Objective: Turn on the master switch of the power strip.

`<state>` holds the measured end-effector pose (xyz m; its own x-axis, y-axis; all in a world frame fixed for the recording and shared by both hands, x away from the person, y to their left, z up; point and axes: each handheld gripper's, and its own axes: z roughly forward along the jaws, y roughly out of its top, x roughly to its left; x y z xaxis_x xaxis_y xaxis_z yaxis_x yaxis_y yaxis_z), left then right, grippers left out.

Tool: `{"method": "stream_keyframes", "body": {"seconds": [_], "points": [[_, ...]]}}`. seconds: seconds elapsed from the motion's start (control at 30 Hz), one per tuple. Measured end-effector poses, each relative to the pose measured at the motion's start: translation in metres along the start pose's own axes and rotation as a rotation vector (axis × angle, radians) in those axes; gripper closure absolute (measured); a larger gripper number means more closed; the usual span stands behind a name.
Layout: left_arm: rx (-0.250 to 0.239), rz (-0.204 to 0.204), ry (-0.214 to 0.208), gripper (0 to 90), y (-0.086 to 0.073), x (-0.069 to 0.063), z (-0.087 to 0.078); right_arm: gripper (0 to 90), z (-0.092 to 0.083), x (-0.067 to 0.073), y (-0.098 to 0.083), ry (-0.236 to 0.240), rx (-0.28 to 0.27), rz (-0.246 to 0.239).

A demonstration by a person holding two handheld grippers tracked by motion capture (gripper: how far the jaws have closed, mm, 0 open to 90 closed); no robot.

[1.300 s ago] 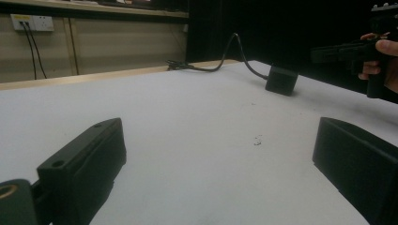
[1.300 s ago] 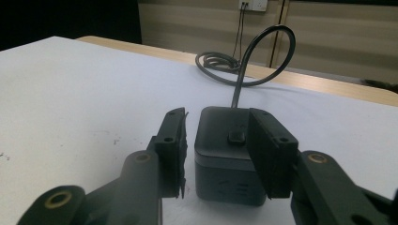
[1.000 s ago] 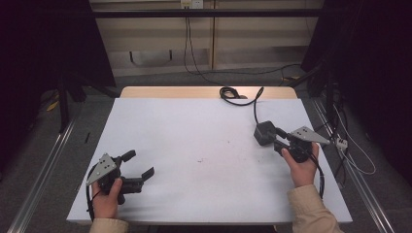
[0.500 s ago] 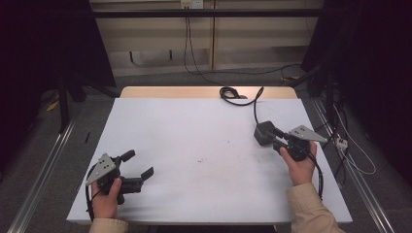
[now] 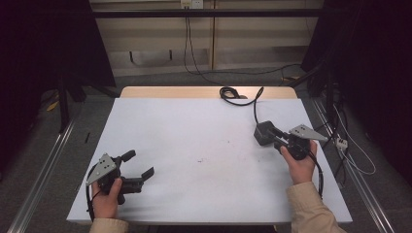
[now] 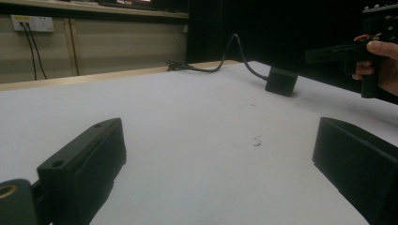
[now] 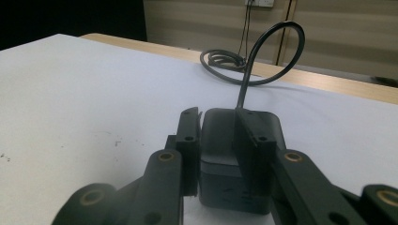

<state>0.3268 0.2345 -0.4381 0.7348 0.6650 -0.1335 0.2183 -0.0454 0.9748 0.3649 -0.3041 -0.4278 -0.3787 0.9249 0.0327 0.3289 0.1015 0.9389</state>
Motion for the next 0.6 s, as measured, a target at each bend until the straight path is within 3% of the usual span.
{"method": "stream_keyframes", "body": {"seconds": [0.6], "points": [[0.0,0.0,-0.001,2.7,0.0,0.0,0.0002,76.2,0.0065,0.0015,0.0014,0.0,0.016,-0.01]]}}
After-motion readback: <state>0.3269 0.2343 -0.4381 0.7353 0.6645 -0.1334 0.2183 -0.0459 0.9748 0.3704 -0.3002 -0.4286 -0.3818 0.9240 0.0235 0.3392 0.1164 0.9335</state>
